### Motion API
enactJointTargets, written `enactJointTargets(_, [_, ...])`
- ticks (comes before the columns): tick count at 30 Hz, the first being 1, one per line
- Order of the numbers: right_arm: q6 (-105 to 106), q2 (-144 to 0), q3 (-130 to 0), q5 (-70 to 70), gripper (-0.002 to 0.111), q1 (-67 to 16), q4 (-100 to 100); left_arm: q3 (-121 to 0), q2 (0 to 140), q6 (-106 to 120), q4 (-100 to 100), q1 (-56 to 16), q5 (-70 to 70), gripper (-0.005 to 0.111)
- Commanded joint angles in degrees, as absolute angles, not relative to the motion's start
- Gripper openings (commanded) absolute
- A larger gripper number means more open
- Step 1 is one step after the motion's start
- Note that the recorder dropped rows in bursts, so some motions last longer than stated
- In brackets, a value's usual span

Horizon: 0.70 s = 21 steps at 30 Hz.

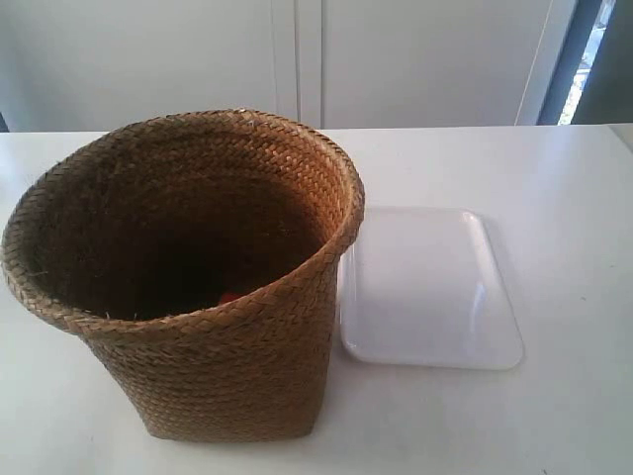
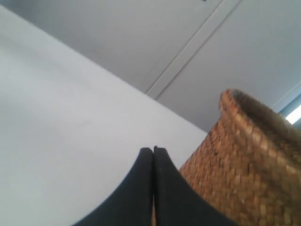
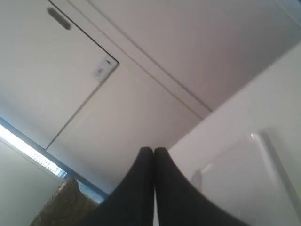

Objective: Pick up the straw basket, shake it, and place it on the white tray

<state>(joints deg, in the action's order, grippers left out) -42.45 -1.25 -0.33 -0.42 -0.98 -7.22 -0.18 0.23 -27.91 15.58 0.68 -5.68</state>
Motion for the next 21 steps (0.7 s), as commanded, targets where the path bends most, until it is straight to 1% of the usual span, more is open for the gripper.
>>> enactJointTargets(1, [-46.23,-1.42,0.00,0.57,0.000,-0.62,-7.95,0.00,0.00,-37.01,16.28,0.61,3.55,0.000])
enactJointTargets(3, [-46.23,-1.42,0.00,-3.64,0.000,-0.62,-7.95,0.00,0.00,-40.63,16.28,0.61,8.48,0.000])
enactJointTargets(5, [-46.34,-1.42,0.00,-4.45,0.000,-0.62,-7.95,0.00,0.00,-39.77,15.85,0.61,13.38,0.000])
enactJointTargets(11, [-47.05,-2.24,0.00,0.40,0.000,-0.62,-8.15,0.00,0.00,-38.88,16.50,0.61,13.79,0.000])
enactJointTargets(13, [-47.23,-3.29,0.00,0.00,0.000,-0.62,-8.15,0.00,0.00,-38.96,18.00,0.61,13.70,0.000])
enactJointTargets(15, [-46.51,-4.16,0.00,-2.06,0.000,-0.62,-8.05,0.00,0.00,-38.96,20.71,0.61,9.42,0.000])
enactJointTargets(18, [-40.73,-5.99,-1.68,-3.96,0.000,-0.62,-8.05,0.00,0.00,-38.21,21.61,0.61,-1.26,0.000])
enactJointTargets(21, [-31.71,-9.36,-6.67,-4.12,0.000,-0.51,-8.05,-3.89,1.56,-33.55,21.39,0.61,-1.62,0.000])
